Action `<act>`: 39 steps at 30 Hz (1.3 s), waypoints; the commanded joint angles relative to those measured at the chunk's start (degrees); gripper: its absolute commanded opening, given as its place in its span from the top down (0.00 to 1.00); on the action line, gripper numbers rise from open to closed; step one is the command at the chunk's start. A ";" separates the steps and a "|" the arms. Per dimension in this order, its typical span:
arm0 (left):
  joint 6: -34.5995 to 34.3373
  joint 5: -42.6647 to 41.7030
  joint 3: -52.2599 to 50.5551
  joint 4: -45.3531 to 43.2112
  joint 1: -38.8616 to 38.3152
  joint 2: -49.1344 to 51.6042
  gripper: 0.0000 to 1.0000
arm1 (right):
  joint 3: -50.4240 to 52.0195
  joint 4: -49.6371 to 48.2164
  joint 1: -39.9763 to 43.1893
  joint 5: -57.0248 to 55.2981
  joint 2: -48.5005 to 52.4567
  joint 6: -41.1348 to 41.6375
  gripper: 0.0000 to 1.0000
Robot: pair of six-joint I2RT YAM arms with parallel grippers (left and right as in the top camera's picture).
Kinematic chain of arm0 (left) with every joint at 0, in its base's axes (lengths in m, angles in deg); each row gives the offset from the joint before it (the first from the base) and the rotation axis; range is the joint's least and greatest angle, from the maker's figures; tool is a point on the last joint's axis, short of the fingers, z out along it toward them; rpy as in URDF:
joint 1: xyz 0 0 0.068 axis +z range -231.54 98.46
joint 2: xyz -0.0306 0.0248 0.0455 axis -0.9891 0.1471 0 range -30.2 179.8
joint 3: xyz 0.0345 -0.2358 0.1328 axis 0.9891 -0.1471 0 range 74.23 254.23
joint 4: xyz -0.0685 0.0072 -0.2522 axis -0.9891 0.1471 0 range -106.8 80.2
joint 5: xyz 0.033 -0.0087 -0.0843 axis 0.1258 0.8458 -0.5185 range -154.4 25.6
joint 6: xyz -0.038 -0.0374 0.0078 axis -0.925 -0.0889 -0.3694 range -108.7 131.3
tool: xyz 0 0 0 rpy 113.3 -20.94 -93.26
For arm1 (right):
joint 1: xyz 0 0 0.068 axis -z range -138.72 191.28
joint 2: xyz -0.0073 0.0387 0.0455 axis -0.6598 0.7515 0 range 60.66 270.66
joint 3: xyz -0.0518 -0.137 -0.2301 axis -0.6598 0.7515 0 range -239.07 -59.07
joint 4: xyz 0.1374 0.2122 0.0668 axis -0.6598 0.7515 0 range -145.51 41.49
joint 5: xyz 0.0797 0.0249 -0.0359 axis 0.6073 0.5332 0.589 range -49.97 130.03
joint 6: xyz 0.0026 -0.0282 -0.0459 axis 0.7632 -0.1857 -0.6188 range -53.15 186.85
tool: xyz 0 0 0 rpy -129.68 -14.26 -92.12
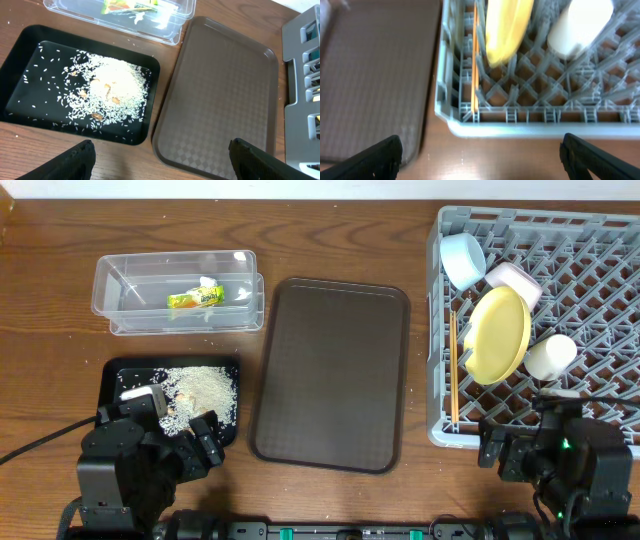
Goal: Sort waste into correct bins and load items into the dishwasher rack
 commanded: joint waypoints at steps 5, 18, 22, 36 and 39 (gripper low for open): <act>-0.50 0.26 -0.48 0.13 -0.22 -0.11 0.12 | 10.38 -13.77 0.48 -0.87 -12.50 -3.34 0.01; -0.50 0.26 -0.48 0.13 -0.22 -0.11 0.12 | 29.64 -33.20 1.11 -0.96 -30.14 -3.56 0.01; -0.50 0.26 -0.48 0.13 -0.22 -0.11 0.12 | 29.99 -34.53 1.22 -1.01 -30.32 -4.79 0.01; -0.50 0.26 -0.48 0.13 -0.22 -0.11 0.12 | 44.61 -52.30 2.32 -0.31 -30.34 -13.57 0.01; -0.50 0.26 -0.48 0.11 -0.22 -0.11 0.12 | 50.16 -60.85 2.43 0.92 -30.34 -13.57 0.01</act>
